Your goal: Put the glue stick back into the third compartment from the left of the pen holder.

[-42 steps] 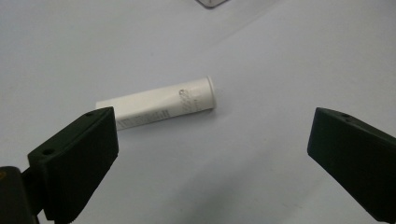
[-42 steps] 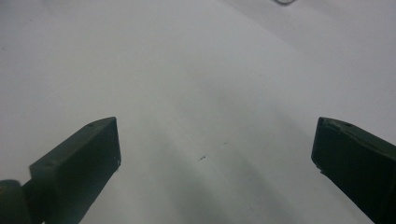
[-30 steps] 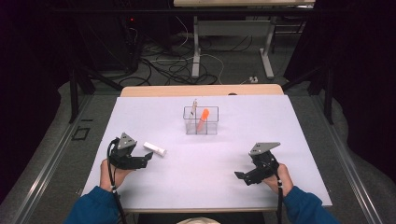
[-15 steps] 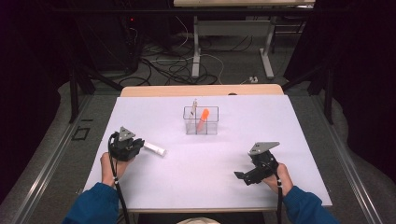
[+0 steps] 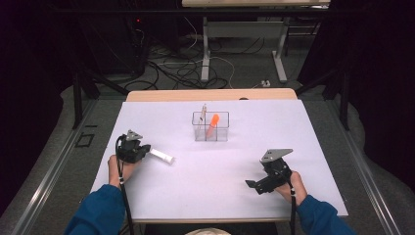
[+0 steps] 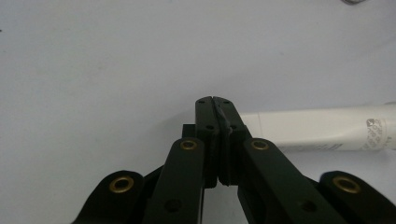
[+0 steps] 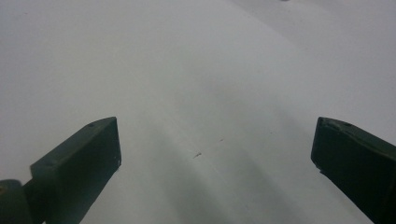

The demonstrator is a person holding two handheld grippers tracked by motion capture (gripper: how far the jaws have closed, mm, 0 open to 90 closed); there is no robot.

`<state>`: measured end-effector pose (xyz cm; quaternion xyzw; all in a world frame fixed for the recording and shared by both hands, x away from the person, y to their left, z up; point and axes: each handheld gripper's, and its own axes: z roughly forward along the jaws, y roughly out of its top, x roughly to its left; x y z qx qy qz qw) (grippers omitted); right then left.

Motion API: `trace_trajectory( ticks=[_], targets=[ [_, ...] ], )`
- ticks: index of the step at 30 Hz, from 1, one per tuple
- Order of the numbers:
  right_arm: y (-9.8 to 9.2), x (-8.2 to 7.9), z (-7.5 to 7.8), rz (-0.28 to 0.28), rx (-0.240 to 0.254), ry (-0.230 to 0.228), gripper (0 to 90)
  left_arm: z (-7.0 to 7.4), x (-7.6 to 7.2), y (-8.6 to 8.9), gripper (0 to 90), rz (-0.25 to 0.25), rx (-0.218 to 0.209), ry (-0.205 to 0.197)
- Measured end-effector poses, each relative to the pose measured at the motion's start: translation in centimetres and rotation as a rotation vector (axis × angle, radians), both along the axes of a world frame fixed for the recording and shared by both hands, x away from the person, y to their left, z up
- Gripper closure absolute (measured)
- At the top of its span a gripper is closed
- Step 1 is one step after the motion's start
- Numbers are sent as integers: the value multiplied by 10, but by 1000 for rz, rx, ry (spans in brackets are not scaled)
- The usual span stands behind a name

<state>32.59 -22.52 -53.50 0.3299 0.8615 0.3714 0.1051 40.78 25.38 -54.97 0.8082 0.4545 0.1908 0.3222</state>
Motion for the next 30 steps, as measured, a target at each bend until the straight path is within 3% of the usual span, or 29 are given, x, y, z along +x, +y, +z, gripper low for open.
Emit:
trace_trajectory(
  ticks=[10,11,30],
  targets=[
    [0,0,0,4,-2,-4,11,-1,0,-2,896,-26,-13,31],
    [0,0,0,3,-3,-4,11,-1,-1,-3,896,-48,-19,35],
    [-1,1,-1,6,-2,-1,11,-2,-11,-18,896,-125,-20,82]
  ],
)
